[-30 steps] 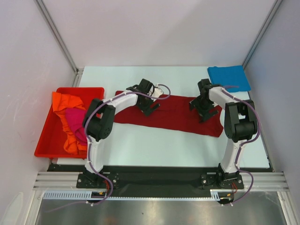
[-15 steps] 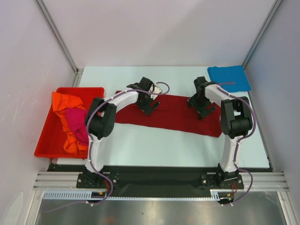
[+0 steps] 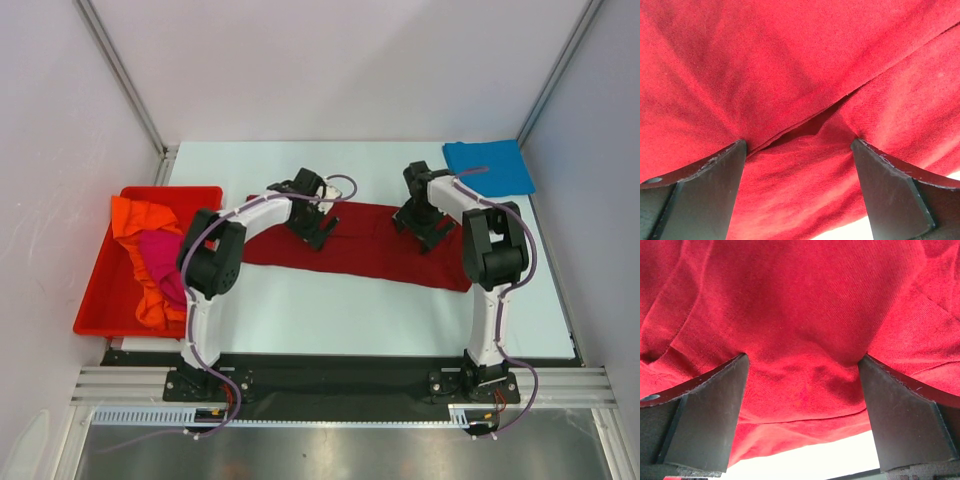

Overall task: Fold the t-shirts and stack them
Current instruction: Fold the tshirt

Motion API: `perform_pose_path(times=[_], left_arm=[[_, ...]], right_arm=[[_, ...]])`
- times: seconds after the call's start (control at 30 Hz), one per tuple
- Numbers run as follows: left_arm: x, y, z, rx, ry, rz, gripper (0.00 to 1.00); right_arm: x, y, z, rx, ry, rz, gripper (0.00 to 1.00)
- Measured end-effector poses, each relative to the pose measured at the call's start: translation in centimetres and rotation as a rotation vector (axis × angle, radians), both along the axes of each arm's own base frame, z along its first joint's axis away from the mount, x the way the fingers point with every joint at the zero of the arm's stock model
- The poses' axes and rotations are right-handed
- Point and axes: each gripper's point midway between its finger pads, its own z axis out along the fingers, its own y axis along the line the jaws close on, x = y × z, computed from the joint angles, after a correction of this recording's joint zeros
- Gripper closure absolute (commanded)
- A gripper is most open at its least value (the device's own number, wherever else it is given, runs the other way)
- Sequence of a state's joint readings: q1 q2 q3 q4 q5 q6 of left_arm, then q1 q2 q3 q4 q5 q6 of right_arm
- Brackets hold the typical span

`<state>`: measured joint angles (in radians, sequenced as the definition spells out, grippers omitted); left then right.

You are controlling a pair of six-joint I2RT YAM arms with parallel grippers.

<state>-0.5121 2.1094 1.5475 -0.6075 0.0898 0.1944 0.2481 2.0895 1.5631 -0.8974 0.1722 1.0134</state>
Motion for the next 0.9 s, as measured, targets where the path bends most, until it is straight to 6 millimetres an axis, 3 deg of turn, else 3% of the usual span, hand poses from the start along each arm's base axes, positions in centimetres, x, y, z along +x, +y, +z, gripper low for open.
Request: perform_pose_path(times=[0.4, 0.9], left_arm=[[-1.4, 0.5, 0.0, -0.052, -0.024, 0.107, 0.08], [-5.1, 1.3, 0.4, -0.149, 0.041, 0.246, 0.1]], right_arm=[[3.0, 3.3, 0.0, -0.045, -0.032, 0.177, 0.04], [6.8, 6.2, 0.1, -0.064, -0.071, 0.461, 0.02]])
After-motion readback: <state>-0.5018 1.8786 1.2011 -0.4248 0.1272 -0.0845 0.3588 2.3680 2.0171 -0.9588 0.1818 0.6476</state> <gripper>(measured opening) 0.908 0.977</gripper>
